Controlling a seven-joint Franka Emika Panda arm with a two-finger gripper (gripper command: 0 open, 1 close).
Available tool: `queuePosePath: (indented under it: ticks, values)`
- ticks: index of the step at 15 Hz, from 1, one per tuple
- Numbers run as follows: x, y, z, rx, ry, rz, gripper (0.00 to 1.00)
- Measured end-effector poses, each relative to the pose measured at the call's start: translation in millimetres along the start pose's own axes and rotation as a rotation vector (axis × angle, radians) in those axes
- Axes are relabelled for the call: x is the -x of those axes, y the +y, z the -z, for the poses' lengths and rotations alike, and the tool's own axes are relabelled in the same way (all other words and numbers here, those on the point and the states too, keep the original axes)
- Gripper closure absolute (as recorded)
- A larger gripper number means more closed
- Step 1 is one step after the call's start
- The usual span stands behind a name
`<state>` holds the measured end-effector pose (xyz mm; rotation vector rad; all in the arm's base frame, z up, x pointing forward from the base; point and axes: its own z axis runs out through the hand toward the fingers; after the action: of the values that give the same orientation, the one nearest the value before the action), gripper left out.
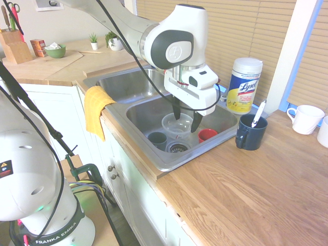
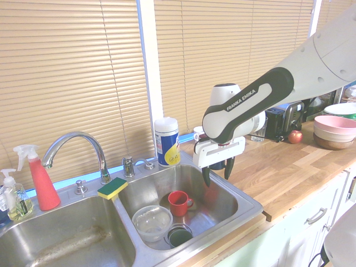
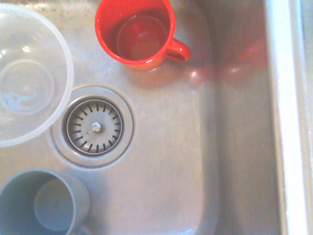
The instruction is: Put the spoon into the sink
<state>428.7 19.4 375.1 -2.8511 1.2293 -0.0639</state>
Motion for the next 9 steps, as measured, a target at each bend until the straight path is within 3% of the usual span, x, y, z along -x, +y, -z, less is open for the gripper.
queuePosePath:
  ticks: [3, 9]
  values:
    - [-1.7, -0.6, 3.2, -0.011, 0.018, -0.004, 0.00]
    - [-10.2, 22.1, 60.0, -0.212, 0.237, 0.028, 0.00]
